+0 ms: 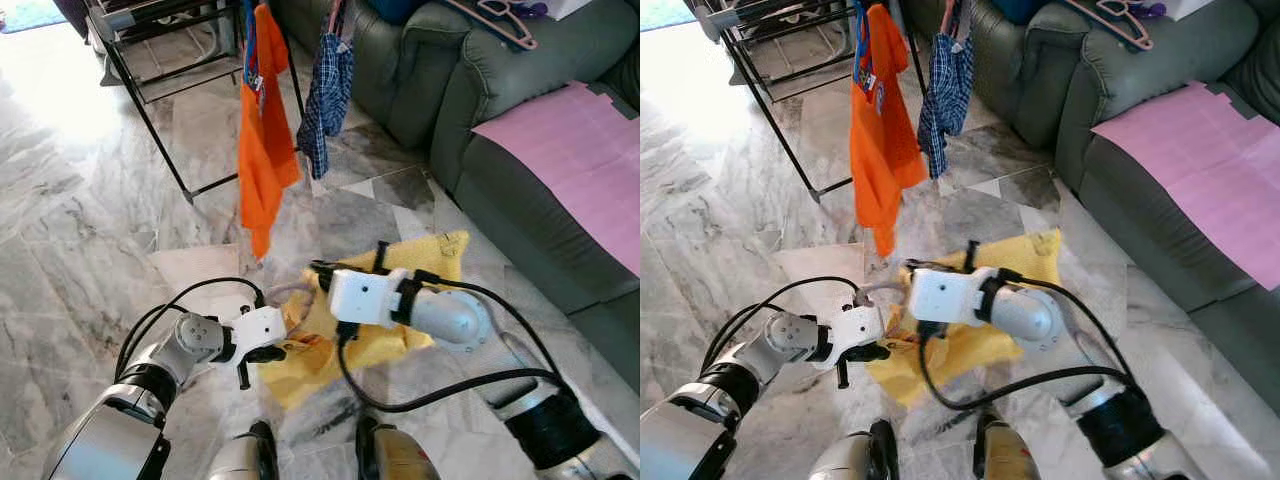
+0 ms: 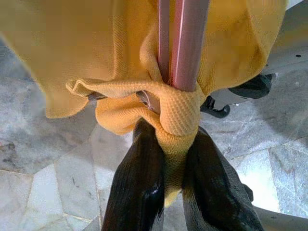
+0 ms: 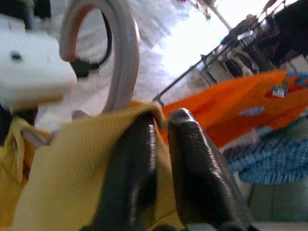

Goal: Hang hanger

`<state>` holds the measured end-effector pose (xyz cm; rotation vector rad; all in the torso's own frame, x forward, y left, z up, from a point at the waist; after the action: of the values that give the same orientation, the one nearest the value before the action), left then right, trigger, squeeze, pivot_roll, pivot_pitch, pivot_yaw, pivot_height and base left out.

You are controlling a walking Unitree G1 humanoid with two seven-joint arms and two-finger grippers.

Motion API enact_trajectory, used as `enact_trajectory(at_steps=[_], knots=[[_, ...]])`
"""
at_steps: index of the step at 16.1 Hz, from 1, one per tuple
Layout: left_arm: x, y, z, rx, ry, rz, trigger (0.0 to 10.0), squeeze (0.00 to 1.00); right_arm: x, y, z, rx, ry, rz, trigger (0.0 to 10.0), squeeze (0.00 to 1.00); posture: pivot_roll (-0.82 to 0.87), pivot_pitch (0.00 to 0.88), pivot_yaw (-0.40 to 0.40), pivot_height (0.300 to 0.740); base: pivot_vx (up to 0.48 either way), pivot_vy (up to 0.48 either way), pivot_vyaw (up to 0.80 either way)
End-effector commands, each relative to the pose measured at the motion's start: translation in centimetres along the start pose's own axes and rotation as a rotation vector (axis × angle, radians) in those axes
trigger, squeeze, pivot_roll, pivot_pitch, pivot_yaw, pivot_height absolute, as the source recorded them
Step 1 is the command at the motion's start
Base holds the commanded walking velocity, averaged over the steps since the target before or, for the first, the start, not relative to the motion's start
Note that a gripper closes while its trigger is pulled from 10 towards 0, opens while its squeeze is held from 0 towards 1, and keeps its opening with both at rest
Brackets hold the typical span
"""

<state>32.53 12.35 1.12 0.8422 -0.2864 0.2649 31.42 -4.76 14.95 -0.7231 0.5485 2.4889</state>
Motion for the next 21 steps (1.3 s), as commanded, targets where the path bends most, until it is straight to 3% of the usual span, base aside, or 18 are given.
enact_trajectory(at_steps=[1,5,6,10,17,19,21], knots=[[0.3,0.2,0.3,-0.020,-0.015,0.012,10.0,0.00,0.0,0.8,-0.7,0.024,-0.025,0.002,10.0,1.00,-0.23,0.225,0.026,0.740,0.000,0.000,0.00],[0.4,0.6,-0.4,0.003,-0.015,0.018,10.0,0.00,-2.0,3.2,-2.2,0.110,0.005,-0.042,10.0,1.00,-0.23,0.224,0.028,0.740,0.000,0.000,0.00],[0.4,0.9,-0.7,0.012,-0.013,0.023,10.0,0.00,-3.2,4.7,-2.9,0.150,0.011,-0.079,10.0,1.00,-0.23,0.225,0.031,0.740,0.000,0.000,0.00],[0.7,1.1,-0.9,0.021,-0.010,0.033,10.0,0.00,-5.2,7.9,-4.6,0.224,-0.006,-0.167,10.0,1.00,-0.24,0.225,0.032,0.740,0.000,0.000,0.00],[1.7,1.6,-0.4,-0.017,0.013,0.087,10.0,0.00,-5.9,9.3,-4.7,0.216,-0.039,-0.219,10.0,1.00,-0.24,0.224,0.033,0.740,0.000,0.000,0.00],[2.2,1.8,0.2,-0.067,0.048,0.105,10.0,0.00,-6.4,10.1,-5.0,0.223,-0.061,-0.247,10.0,1.00,-0.24,0.224,0.033,0.740,0.000,0.000,0.00],[3.5,2.2,1.5,-0.163,0.113,0.148,10.0,0.00,-5.7,11.7,-6.7,0.266,-0.125,-0.238,10.0,1.00,-0.23,0.220,0.033,0.740,0.000,0.000,0.00]])
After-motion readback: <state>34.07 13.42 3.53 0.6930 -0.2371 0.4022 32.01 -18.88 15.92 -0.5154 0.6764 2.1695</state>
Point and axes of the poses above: a point about 5 cm out from each wrist's last joint towards the gripper, its own y axis pointing back from the gripper into the wrist, its own z axis along the axis of the wrist's last joint, x = y × z, the point moved 4 cm from there along -y, pointing out of the wrist towards the gripper, and after that the axes turned 12 degrees about -y, right-handed, at the moved point
